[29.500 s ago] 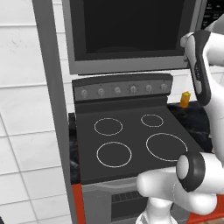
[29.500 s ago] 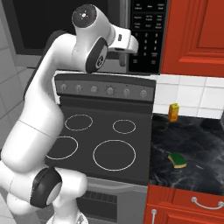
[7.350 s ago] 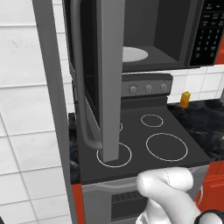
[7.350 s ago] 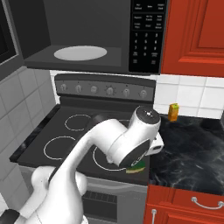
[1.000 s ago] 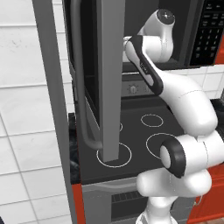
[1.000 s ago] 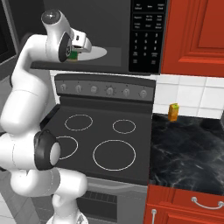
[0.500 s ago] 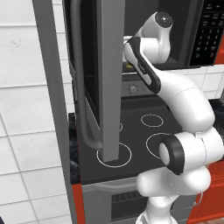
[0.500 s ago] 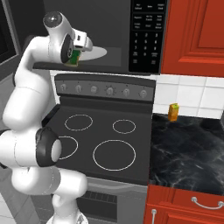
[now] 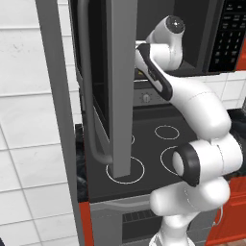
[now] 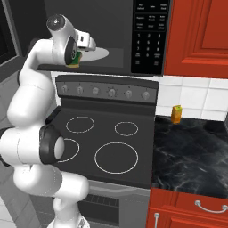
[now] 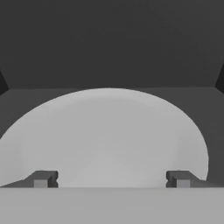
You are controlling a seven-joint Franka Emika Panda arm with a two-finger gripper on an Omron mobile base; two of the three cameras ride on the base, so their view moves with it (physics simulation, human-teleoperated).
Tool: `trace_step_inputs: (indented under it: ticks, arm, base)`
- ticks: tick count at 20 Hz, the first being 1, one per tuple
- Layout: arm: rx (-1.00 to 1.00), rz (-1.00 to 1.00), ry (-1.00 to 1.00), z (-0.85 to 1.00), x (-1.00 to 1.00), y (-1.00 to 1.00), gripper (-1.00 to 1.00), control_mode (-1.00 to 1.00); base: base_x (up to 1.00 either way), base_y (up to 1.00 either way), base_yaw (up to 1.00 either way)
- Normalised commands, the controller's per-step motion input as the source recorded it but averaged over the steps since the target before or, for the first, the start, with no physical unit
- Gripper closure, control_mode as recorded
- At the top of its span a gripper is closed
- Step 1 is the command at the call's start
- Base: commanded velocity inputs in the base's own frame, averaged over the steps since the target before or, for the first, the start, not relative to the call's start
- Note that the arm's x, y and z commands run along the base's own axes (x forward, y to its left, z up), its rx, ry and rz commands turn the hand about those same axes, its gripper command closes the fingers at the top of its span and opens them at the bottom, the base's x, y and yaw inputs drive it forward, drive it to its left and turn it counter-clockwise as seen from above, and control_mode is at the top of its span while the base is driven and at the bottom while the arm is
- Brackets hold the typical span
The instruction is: Place the sponge inside the microwave to prepare for sanitizing.
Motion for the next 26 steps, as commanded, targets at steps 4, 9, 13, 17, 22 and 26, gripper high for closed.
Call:
trace_step_inputs:
  ticks: [4,9,13,17,22,26]
  arm:
    - [-0.03,0.0,0.0,0.0,0.05,0.0,-1.0,-1.0]
    - [0.0,0.0,0.0,0.0,0.0,0.01,-1.0,-1.0]
    - [0.0,0.0,0.0,0.12,-0.13,0.03,-1.0,-1.0]
    - [0.0,0.0,0.0,0.15,-0.32,0.05,-1.0,-1.0]
    - [0.0,0.0,0.0,0.09,-0.4,0.01,-1.0,-1.0]
    - [0.0,-0.03,0.0,0.02,-0.71,0.0,-1.0,-1.0]
  base:
    - [0.0,0.0,0.0]
    - [0.0,0.0,0.0]
    - [0.0,0.0,0.0]
    - [0.0,0.0,0.0]
    - [0.0,0.0,0.0]
    - [0.0,0.0,0.0]
